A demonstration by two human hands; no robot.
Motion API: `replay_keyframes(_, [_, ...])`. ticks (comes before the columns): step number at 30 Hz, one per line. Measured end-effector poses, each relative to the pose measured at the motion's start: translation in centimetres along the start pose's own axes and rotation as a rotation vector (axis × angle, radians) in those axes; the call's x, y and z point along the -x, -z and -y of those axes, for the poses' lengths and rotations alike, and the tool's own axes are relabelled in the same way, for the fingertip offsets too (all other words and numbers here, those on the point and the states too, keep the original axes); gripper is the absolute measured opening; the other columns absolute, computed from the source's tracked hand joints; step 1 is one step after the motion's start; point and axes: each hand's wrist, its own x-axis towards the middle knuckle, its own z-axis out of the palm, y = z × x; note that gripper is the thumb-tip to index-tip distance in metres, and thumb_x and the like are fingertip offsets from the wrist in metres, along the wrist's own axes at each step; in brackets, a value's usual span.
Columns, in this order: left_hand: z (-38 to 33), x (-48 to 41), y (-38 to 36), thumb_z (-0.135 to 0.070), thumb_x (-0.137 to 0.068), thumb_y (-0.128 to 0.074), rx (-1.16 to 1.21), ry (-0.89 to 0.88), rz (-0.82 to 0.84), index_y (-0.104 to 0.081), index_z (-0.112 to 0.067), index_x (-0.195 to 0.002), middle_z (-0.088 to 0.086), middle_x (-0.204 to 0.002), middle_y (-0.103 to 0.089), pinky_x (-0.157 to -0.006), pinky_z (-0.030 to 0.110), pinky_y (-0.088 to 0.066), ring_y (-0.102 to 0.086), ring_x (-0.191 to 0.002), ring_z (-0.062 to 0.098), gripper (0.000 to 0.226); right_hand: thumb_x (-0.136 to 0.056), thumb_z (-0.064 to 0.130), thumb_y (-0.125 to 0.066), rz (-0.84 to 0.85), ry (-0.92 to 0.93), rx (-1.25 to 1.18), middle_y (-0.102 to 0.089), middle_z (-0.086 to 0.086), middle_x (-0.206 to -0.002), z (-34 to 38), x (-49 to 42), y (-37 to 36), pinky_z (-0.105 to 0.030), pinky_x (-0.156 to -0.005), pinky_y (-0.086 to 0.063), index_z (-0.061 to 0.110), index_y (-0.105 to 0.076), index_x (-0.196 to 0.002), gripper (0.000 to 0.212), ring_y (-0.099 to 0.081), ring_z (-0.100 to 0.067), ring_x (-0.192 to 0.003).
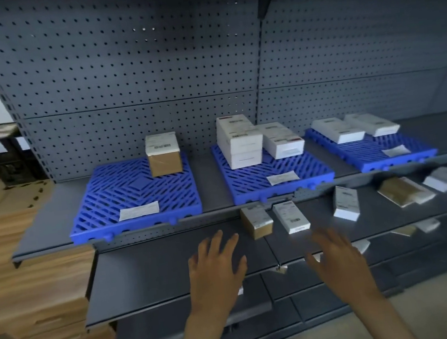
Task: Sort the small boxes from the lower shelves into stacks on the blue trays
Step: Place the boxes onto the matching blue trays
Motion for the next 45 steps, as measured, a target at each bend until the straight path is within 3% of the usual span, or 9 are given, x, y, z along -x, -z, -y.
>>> replay_keyframes(4, [-4.9, 0.2, -3.0, -0.06, -0.102, -0.036, 0.016, 0.016, 0.046, -0.025, -0.044, -0.157, -0.011, -0.167, -0.018, -0.118, 0.046, -0.031, -0.018, -0.152, 0.018, 0.057, -0.077, 0.03, -0.084, 0.02, -0.014, 0.027, -0.066, -0.001, -0.122, -4.8, 2.0, 0.2, -0.046, -0.075, -0.059, 0.028, -0.069, -0.115, 0.042, -0.066, -0.033, -0.101])
replay_keyframes(10, [-13.5, 0.7, -7.6, -0.06, -0.101, -0.039, 0.007, 0.062, 0.119, -0.028, -0.047, -0.155, -0.012, -0.166, -0.021, -0.116, 0.049, -0.034, -0.025, -0.149, 0.023, 0.056, -0.081, 0.03, -0.077, 0.057, -0.043, -0.054, -0.064, 0.005, -0.122, -13.7, 3.3, 1.4, -0.043, -0.079, -0.061, 0.031, -0.07, -0.114, 0.034, -0.063, -0.026, -0.112])
replay_keyframes(18, [-20.8, -0.1, -12.2, -0.051, -0.094, -0.061, 0.013, 0.167, 0.047, -0.055, -0.039, -0.139, -0.005, -0.148, -0.052, -0.098, 0.051, -0.049, -0.054, -0.128, 0.032, 0.047, -0.086, 0.036, -0.071, 0.15, -0.016, -0.101, -0.065, 0.004, -0.118, -21.8, 3.4, 2.2, -0.042, -0.082, -0.059, 0.033, -0.068, -0.121, 0.035, -0.064, -0.025, -0.11])
replay_keyframes(23, [-23.0, -2.1, -14.8, -0.051, -0.092, -0.058, 0.004, 0.265, 0.068, -0.051, -0.041, -0.139, -0.006, -0.144, -0.053, -0.092, 0.053, -0.053, -0.055, -0.127, 0.033, 0.048, -0.09, 0.037, -0.067, 0.221, -0.015, -0.164, -0.06, 0.009, -0.123, -23.6, 2.0, 0.6, -0.037, -0.09, -0.055, 0.033, -0.066, -0.125, 0.035, -0.06, -0.019, -0.115])
replay_keyframes(29, [-22.1, -5.7, -18.7, -0.053, -0.091, -0.057, -0.008, 0.277, 0.119, -0.049, -0.04, -0.139, -0.006, -0.146, -0.05, -0.093, 0.051, -0.054, -0.054, -0.127, 0.033, 0.051, -0.094, 0.041, -0.06, 0.318, 0.014, -0.137, -0.05, 0.011, -0.139, -24.5, -1.3, -3.3, -0.037, -0.099, -0.052, 0.038, -0.059, -0.134, 0.04, -0.049, -0.014, -0.132])
replay_keyframes(34, [-19.5, -8.8, -23.0, -0.053, -0.089, -0.062, 0.024, 0.309, 0.118, -0.052, -0.036, -0.14, -0.002, -0.147, -0.05, -0.092, 0.055, -0.053, -0.055, -0.126, 0.036, 0.054, -0.091, 0.038, -0.065, 0.357, 0.024, -0.151, -0.055, 0.01, -0.139, -25.1, -4.9, -7.5, -0.039, -0.098, -0.054, 0.034, -0.064, -0.128, 0.037, -0.055, -0.016, -0.129])
replay_keyframes(39, [-16.7, -12.5, -26.8, -0.058, -0.098, -0.047, -0.017, 0.384, 0.204, -0.025, -0.042, -0.156, -0.005, -0.167, -0.017, -0.114, 0.059, -0.036, -0.025, -0.15, 0.038, 0.064, -0.095, 0.04, -0.061, 0.434, 0.03, -0.116, -0.05, 0.01, -0.143, -25.5, -8.4, -12.1, -0.036, -0.099, -0.052, 0.035, -0.061, -0.13, 0.036, -0.052, -0.017, -0.129])
replay_keyframes(45, [-13.3, -20.3, -31.9, -0.064, -0.1, -0.037, -0.118, 0.411, 0.203, -0.014, -0.042, -0.158, -0.002, -0.17, -0.005, -0.115, 0.066, -0.028, -0.016, -0.152, 0.044, 0.066, -0.094, 0.032, -0.061, 0.525, 0.062, -0.16, -0.053, 0.009, -0.138, -27.2, -11.9, -18.7, -0.037, -0.103, -0.048, 0.032, -0.06, -0.132, 0.038, -0.05, -0.018, -0.129])
